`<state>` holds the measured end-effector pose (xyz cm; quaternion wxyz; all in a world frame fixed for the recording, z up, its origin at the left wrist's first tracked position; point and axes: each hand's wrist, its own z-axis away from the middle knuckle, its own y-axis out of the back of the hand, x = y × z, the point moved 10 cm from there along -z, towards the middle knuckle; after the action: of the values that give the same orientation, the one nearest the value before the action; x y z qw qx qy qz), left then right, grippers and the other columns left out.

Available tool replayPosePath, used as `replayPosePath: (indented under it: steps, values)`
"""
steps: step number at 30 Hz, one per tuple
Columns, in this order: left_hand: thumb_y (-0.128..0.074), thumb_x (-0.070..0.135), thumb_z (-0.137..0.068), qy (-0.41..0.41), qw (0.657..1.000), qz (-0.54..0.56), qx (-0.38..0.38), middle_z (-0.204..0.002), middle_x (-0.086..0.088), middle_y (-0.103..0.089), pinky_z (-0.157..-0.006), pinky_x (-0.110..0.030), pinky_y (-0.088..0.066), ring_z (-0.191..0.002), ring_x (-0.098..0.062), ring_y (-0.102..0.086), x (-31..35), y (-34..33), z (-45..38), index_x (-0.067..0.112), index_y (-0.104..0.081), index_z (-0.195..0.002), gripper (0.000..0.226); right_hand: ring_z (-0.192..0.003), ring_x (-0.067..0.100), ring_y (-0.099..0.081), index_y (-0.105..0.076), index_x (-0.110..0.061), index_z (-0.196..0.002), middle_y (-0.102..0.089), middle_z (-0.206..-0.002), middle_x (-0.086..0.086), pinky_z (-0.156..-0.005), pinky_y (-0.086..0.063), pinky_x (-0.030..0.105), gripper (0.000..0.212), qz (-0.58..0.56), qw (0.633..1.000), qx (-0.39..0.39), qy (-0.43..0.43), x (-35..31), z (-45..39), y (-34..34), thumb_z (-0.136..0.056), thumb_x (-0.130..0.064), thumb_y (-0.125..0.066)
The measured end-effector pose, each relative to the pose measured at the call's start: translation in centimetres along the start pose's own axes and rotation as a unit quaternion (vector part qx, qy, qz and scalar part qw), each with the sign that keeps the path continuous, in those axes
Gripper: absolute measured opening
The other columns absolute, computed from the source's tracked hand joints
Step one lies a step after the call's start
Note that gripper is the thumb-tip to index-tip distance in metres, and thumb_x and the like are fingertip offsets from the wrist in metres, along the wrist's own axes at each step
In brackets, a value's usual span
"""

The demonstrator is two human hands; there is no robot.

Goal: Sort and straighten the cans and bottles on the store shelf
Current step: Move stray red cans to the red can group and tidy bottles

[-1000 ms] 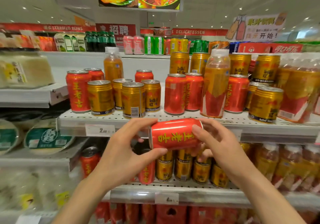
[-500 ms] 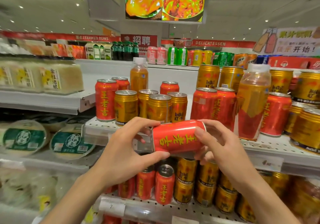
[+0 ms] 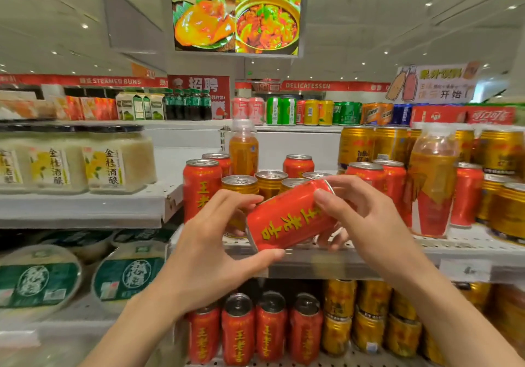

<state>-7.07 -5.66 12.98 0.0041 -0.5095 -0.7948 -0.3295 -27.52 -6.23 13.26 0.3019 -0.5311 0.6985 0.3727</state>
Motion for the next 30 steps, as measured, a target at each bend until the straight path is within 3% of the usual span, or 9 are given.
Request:
replayPosePath:
  steps: [9, 14, 19, 24, 27, 30]
  values:
    - [-0.068, 0.063, -0.075, -0.040, 0.993, -0.110, 0.019, -0.116, 0.010, -0.057, -0.085, -0.029, -0.052, -0.104, -0.007, -0.056, -1.4, 4.0, -3.4, 0.024, -0.052, -0.129, 0.069, -0.068, 0.015, -0.075, -0.063, -0.025, -0.119, -0.068, -0.107, 0.001, -0.051, -0.058, 0.029, 0.048, 0.061, 0.998, -0.005, 0.031, -4.9, -5.3, -3.2, -0.081, -0.055, -0.067]
    - [-0.066, 0.068, -0.074, -0.049, 0.989, -0.138, 0.010, -0.123, 0.012, -0.060, -0.089, -0.027, -0.051, -0.105, -0.004, -0.055, -1.1, 5.0, -7.0, 0.030, -0.048, -0.137, 0.076, -0.064, 0.025, -0.075, -0.060, -0.020, -0.123, -0.071, -0.107, 0.005, -0.055, -0.059, 0.033, 0.046, 0.058, 0.997, -0.023, 0.042, -5.7, -8.5, -4.2, -0.089, -0.050, -0.067]
    - [-0.067, 0.067, -0.072, -0.034, 0.991, -0.132, -0.007, -0.120, 0.013, -0.061, -0.090, -0.025, -0.050, -0.105, -0.003, -0.056, -2.1, 6.1, -9.7, 0.032, -0.051, -0.136, 0.075, -0.064, 0.026, -0.074, -0.056, -0.018, -0.129, -0.069, -0.109, 0.007, -0.054, -0.059, 0.033, 0.048, 0.041, 0.998, -0.030, 0.047, -5.9, -10.8, -4.9, -0.092, -0.048, -0.066]
    - [-0.066, 0.067, -0.072, -0.024, 0.986, -0.163, -0.019, -0.121, 0.009, -0.061, -0.091, -0.036, -0.051, -0.106, -0.009, -0.057, -3.8, 7.0, -10.9, 0.029, -0.050, -0.136, 0.075, -0.085, 0.024, -0.075, -0.053, -0.023, -0.133, -0.066, -0.116, 0.003, -0.054, -0.060, 0.032, 0.051, 0.077, 0.993, -0.077, 0.044, -5.7, -12.8, -6.5, -0.092, -0.052, -0.063]
    - [-0.068, 0.064, -0.073, -0.016, 0.979, -0.204, -0.016, -0.120, 0.008, -0.062, -0.090, -0.032, -0.049, -0.104, -0.009, -0.056, -5.0, 7.9, -11.3, 0.029, -0.051, -0.136, 0.074, -0.078, 0.025, -0.076, -0.052, -0.021, -0.134, -0.065, -0.118, 0.003, -0.056, -0.060, 0.034, 0.051, 0.084, 0.990, -0.109, 0.035, -5.4, -14.3, -6.9, -0.095, -0.054, -0.055]
    - [-0.066, 0.065, -0.073, 0.004, 0.975, -0.220, -0.017, -0.118, 0.009, -0.061, -0.088, -0.031, -0.048, -0.103, -0.009, -0.056, -6.1, 8.6, -11.6, 0.029, -0.050, -0.136, 0.075, -0.078, 0.020, -0.074, -0.053, -0.018, -0.133, -0.064, -0.114, 0.003, -0.062, -0.063, 0.034, 0.044, 0.171, 0.982, -0.071, 0.028, -4.8, -16.8, -5.7, -0.100, -0.048, -0.052]
